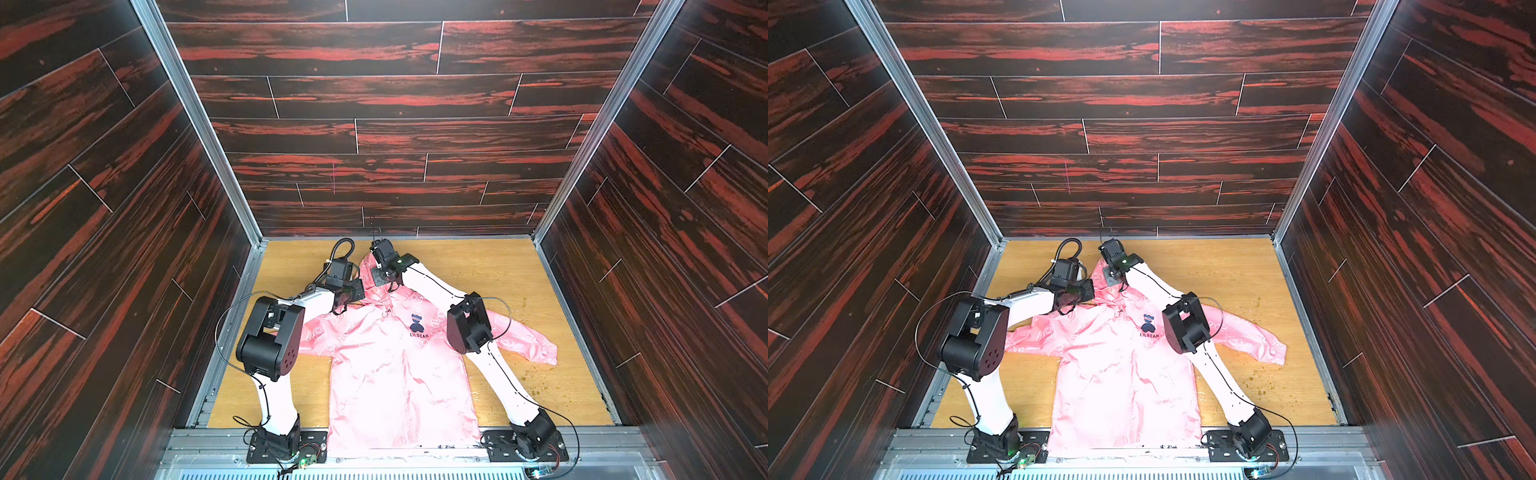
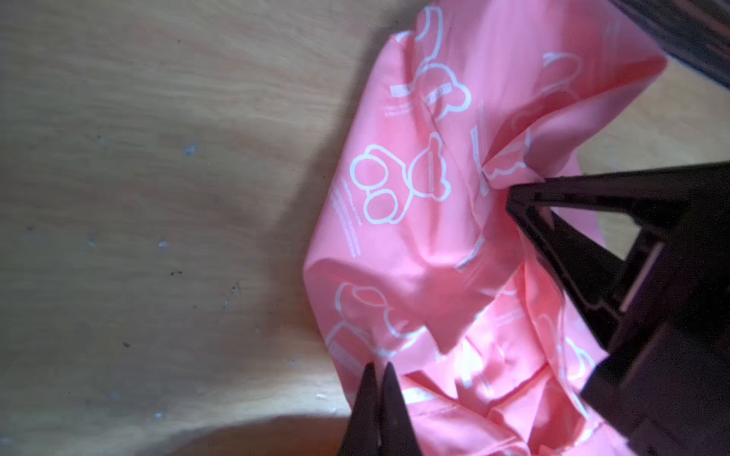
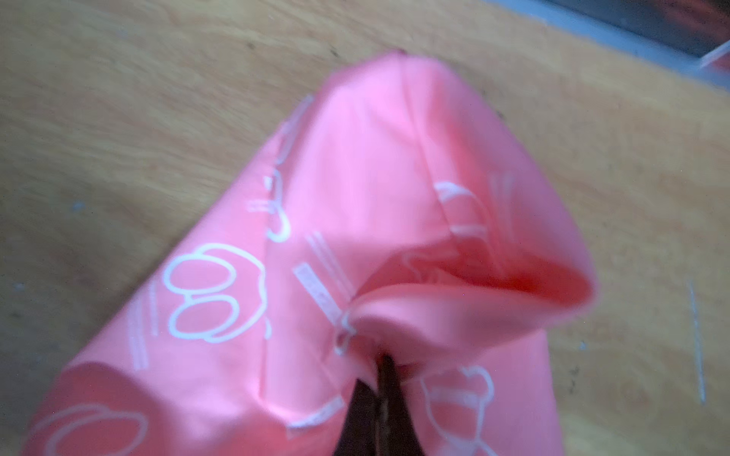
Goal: Unzip the jacket
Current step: Flatten out the jacket at the center of the board.
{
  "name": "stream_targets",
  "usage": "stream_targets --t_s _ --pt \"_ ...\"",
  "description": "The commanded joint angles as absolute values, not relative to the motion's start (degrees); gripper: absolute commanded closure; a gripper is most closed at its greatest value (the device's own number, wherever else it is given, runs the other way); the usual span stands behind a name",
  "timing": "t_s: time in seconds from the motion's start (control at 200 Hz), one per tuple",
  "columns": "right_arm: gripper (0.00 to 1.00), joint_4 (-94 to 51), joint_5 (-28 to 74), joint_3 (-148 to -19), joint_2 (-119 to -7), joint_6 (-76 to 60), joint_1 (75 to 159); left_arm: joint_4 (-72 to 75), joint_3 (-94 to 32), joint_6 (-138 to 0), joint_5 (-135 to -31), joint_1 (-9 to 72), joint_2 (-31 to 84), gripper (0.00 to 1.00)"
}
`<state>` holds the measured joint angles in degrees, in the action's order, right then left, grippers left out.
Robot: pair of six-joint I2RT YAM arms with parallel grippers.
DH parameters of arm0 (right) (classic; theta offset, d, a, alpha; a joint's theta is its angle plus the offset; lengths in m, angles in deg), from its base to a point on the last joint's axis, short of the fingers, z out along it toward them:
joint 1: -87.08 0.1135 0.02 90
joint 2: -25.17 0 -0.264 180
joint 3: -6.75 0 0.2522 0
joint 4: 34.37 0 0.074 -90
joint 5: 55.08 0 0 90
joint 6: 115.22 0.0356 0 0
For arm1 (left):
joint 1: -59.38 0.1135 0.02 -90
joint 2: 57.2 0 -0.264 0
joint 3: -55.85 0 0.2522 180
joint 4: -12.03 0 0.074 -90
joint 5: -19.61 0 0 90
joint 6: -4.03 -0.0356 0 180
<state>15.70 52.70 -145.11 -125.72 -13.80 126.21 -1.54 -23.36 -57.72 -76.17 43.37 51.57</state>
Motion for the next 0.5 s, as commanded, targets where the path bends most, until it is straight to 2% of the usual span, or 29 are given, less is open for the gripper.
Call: stream_targets --t_s 0.0,0.175,0.326,0.416,0.496 --pt "0.99 11.72 48.40 -137.01 -114.56 -10.83 121.77 -1.12 -23.56 -57.10 -76.75 43.84 51.62 1.00" --pt "0.96 -0.61 35.44 -115.13 -101.74 -9.42 114.92 -1.50 -24.11 -57.01 -75.72 44.39 51.00 1.00" --pt "0.89 -2.85 30.80 -106.19 -96.76 -18.69 113.27 -1.79 -25.68 -55.20 -74.64 45.03 51.47 1.00" --pt "0.86 -1.19 32.68 -103.28 -96.97 -22.74 113.04 -1.28 -26.90 -54.31 -74.60 45.13 52.18 1.00" --pt "0.78 -1.05 30.26 -100.79 -97.47 -24.19 112.16 -1.73 -28.56 -53.49 -73.79 45.28 53.19 1.00"
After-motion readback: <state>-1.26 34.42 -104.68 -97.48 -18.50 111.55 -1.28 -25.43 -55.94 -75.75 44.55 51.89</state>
